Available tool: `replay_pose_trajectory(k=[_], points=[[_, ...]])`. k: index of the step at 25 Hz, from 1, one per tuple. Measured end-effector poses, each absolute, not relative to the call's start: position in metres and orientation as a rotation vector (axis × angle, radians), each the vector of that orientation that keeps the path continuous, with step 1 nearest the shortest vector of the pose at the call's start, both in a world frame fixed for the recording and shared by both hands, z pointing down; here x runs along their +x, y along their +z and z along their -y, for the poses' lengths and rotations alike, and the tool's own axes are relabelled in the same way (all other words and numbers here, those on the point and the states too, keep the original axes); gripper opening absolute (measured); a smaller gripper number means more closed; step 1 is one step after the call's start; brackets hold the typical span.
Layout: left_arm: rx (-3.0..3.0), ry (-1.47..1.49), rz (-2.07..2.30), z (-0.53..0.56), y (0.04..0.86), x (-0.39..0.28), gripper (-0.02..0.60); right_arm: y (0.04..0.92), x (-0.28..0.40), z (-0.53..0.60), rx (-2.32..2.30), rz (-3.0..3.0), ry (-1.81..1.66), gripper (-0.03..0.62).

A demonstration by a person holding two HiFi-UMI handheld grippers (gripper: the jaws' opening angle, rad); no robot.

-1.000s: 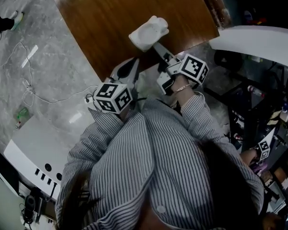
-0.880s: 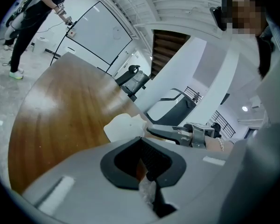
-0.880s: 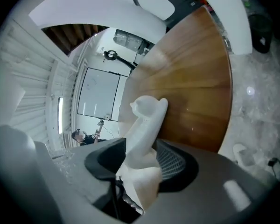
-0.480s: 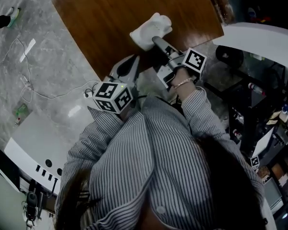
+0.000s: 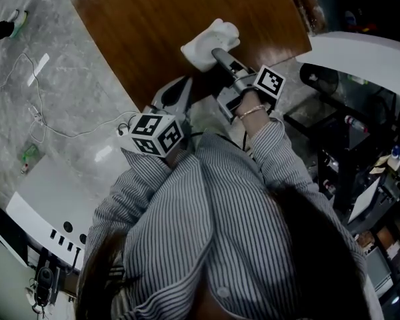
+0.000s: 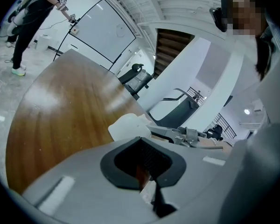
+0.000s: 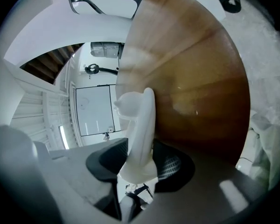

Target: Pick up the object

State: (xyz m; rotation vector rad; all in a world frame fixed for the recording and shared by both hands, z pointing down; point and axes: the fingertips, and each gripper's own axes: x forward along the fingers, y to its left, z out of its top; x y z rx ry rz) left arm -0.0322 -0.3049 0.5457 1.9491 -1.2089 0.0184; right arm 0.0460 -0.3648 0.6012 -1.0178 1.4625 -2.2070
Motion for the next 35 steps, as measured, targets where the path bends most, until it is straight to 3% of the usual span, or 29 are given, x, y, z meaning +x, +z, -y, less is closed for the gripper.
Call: replay_pose_trajectory(k=[10,25,35], points=[[1.970,-0.026,1.253,0.309,0.523,-0.039,0.006,0.571,0.049,0.371,-1.004,-1.588,-2.101,0.144],[2.116,-0.137,1.350,0.329,0.450,-0.075,0.006,0.450,0.040,0.375,-1.021,-2.127,-1.574,0.140],[2.059,-0.155,1.384,0.303,0.455,-0.081,0.006,0.465,0.042,0.323,-1.006,-2.117,-1.708,0.133]])
